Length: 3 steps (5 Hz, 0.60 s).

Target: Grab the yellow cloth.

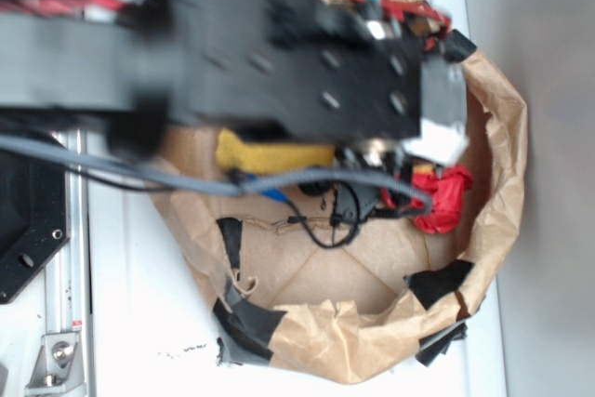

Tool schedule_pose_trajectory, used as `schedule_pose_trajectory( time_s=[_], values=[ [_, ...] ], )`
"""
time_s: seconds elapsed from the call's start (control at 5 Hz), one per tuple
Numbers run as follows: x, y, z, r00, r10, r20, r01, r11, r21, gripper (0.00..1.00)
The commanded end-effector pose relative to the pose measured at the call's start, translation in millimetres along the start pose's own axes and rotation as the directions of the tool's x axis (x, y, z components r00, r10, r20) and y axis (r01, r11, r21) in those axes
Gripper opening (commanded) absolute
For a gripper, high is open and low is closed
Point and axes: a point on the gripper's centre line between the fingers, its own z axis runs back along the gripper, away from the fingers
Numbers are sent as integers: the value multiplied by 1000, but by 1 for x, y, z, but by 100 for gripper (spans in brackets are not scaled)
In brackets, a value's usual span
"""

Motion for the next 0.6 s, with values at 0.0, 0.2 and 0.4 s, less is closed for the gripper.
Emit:
schedule_pose_trajectory(
  time_s=[0.0, 0.2, 0.4],
  values=[
    [-7, -2, 97, 891, 454, 22, -454, 891, 26, 0],
    [-16, 4, 98, 830, 558, 6, -558, 829, 27, 0],
    [-18, 4, 90, 809, 588, -6, -587, 808, 43, 0]
  ],
)
